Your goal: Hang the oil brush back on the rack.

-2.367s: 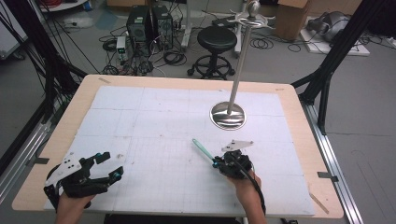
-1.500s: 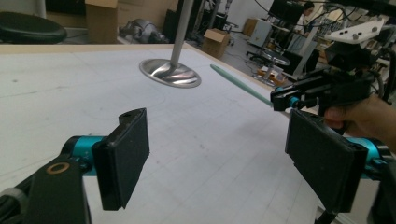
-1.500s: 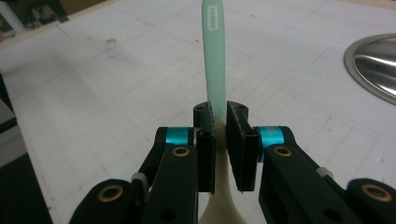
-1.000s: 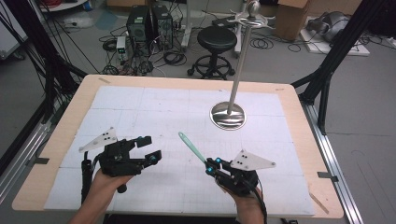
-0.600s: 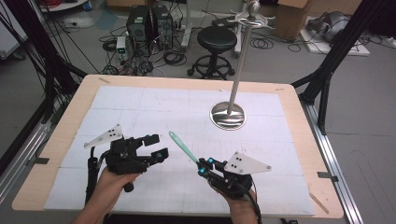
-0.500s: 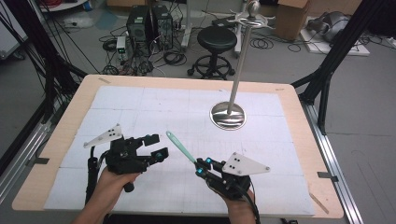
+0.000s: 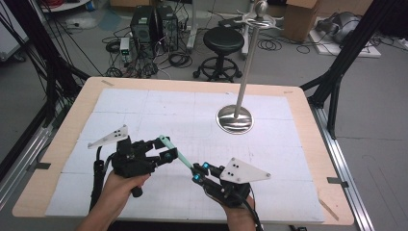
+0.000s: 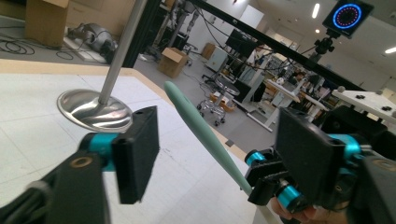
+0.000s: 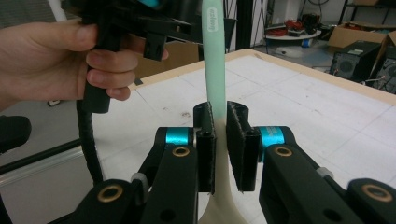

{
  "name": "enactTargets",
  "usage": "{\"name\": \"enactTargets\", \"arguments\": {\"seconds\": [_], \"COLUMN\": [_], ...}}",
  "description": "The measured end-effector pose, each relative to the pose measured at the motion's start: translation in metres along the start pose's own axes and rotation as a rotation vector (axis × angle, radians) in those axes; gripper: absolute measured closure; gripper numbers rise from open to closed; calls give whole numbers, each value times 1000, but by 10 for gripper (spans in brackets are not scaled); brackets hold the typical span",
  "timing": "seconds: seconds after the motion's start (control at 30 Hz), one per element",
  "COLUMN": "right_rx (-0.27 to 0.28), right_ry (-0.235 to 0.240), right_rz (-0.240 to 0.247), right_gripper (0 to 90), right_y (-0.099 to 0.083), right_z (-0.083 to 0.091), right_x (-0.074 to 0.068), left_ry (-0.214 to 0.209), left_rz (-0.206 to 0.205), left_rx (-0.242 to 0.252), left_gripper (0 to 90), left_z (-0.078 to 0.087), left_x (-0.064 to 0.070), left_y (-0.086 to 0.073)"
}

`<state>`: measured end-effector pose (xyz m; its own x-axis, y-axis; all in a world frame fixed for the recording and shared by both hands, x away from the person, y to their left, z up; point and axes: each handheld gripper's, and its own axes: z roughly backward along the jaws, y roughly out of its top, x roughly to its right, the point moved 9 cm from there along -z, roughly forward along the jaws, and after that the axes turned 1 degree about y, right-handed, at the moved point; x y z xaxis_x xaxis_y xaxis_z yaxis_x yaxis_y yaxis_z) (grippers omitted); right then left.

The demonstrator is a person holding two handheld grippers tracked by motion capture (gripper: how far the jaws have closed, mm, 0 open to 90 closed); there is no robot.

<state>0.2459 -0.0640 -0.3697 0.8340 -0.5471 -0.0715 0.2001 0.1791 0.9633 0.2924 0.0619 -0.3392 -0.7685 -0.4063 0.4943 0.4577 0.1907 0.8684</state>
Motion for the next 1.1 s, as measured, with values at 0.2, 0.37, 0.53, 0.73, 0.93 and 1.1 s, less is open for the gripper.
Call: {"name": "enactTargets", "arguments": {"seconds": [0.2, 0.37, 0.53, 0.73, 0.93, 1.1], "right_rx": [3, 5, 0, -2, -6, -8], "right_ry": [-5, -7, -13, -7, -6, -4], "right_rz": [3, 10, 14, 21, 20, 20], "right_gripper": [819, 819, 819, 818, 818, 817], "right_y": [1, 2, 1, 1, 0, 0], "right_z": [-1, -1, -2, -2, -3, -4], "right_x": [-1, -2, -2, -3, -4, -4], "left_ry": [-22, -38, -46, -62, -82, -110], "left_rz": [46, 74, 87, 93, 96, 95], "left_rx": [-1, -7, -12, -8, 0, 3], "left_gripper": [491, 587, 647, 757, 778, 804], "left_z": [-1, -3, -4, -4, -4, -4], "left_x": [0, 0, 0, 1, 4, 8], "left_y": [1, 1, 1, 2, 3, 4]}}
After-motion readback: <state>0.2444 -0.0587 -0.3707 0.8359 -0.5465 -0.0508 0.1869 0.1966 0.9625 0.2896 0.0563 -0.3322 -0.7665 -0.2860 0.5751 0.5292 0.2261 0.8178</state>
